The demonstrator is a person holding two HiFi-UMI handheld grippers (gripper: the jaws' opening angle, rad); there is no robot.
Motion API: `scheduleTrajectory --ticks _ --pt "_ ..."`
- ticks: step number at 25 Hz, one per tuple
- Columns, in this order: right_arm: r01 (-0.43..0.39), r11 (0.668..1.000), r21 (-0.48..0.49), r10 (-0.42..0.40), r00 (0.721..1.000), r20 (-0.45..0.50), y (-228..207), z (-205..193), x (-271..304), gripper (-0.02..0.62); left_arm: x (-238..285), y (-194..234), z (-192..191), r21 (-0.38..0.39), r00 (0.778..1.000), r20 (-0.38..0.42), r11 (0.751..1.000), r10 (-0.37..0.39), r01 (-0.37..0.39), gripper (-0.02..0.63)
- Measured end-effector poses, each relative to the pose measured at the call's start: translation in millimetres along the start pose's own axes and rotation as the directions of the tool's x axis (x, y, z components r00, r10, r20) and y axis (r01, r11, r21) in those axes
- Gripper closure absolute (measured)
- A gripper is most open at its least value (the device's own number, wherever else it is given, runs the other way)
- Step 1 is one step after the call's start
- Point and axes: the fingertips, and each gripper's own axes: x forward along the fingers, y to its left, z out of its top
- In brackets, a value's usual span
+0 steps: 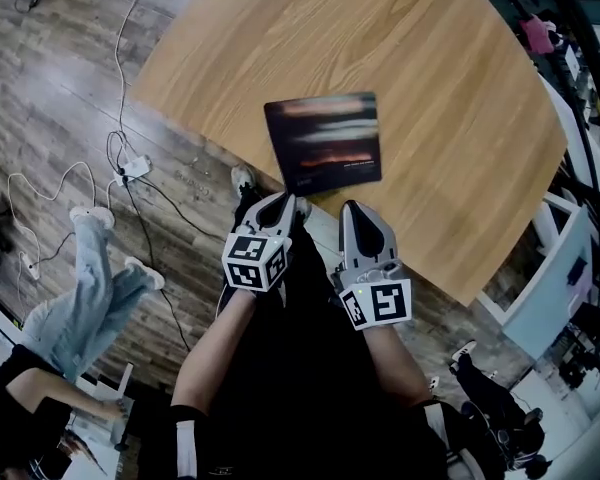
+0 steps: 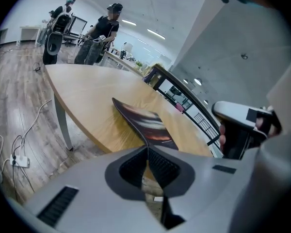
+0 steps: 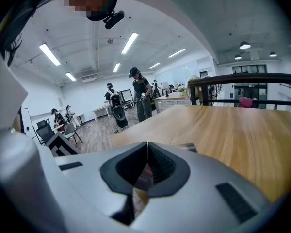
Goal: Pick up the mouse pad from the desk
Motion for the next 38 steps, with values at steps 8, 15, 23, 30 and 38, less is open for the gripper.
scheduleTrajectory --ticks 8,15,23,30,38 --pt "-0.012 1.000 -0.001 0.012 0.999 0.038 2 18 -10 0.565 -15 -21 28 0.046 0.999 0.049 0.999 -0.015 0.013 0.577" --pt "-0.028 1.000 -0.006 0.028 0.998 0.055 5 35 -21 0.565 -27 -40 48 0.096 0.997 0.075 0.995 -0.022 0.015 0.577" --pt "-0.012 1.000 -0.003 0.012 0.997 0.076 -1 49 -33 0.565 -39 -61 67 0.142 0.992 0.112 0.989 -0.053 0.037 0.577" --pt "0.006 1.000 0.016 -0.007 0.996 0.091 -2 58 -33 0.565 -51 -68 88 0.169 0.988 0.141 0.985 -0.067 0.043 0.577" --pt "0.013 1.000 0.026 -0.016 0.994 0.106 1 68 -33 0.565 -65 -71 105 0.186 0.984 0.162 0.982 -0.071 0.040 0.577"
